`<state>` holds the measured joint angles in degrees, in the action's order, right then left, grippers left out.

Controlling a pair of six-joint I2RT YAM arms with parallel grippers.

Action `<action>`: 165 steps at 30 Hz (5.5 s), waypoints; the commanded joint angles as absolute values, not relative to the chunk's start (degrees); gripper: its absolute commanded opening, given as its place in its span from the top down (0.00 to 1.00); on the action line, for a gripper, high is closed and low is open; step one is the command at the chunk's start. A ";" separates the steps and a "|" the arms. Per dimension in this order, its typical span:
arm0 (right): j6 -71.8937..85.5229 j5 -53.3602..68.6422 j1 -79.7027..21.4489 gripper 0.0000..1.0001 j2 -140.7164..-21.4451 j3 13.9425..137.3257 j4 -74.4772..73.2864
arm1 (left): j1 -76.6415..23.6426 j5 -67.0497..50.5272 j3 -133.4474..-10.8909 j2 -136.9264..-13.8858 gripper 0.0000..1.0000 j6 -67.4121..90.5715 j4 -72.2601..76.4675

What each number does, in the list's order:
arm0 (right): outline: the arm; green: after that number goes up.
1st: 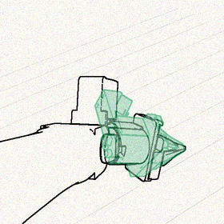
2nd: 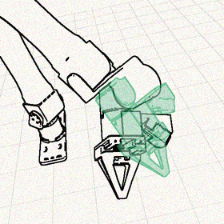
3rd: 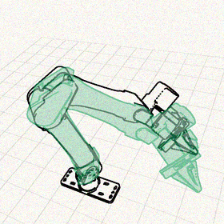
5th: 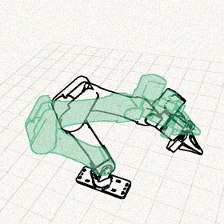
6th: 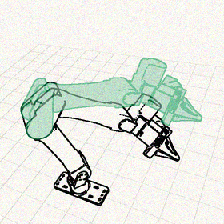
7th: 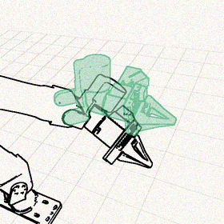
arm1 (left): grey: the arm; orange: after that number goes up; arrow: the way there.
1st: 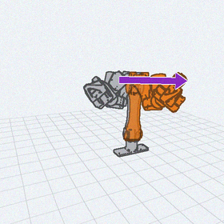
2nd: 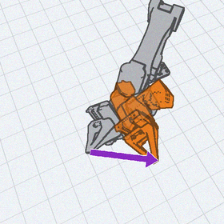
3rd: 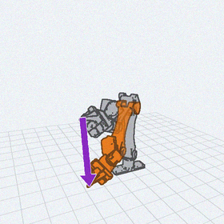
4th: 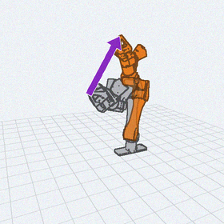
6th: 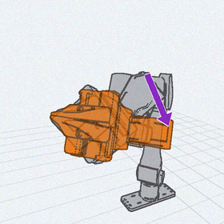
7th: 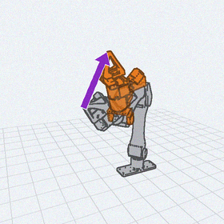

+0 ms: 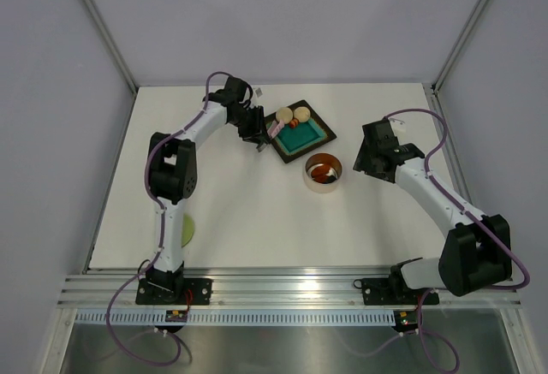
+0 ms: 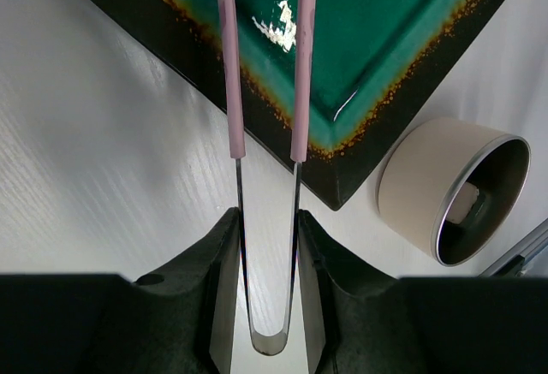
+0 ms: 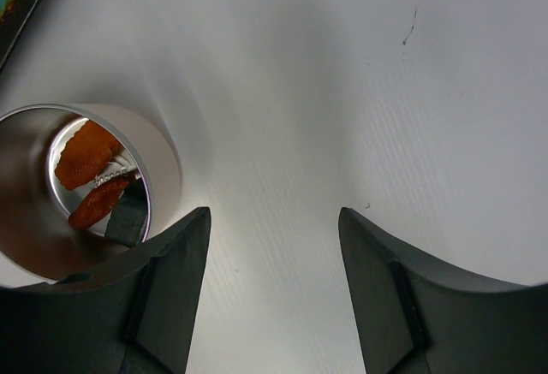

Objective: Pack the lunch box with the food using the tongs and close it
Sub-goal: Pick up the fake food from the plate, then place the fake food in the packing box, then adjust the fake food in the packing box.

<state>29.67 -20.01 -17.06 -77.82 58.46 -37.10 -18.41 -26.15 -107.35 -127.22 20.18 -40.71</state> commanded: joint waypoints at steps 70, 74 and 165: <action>29.88 -19.86 -16.52 0.31 -79.37 61.52 -36.39 | -15.03 -33.58 -101.79 -118.94 1.00 21.01 -31.46; 29.97 -19.60 -16.52 0.31 -78.67 61.09 -36.21 | -15.20 -32.87 -96.95 -112.70 1.00 20.13 -31.90; 30.41 -21.45 -16.52 0.31 -73.39 57.92 -36.83 | -40.60 -26.90 -101.23 -113.01 1.00 20.65 -36.21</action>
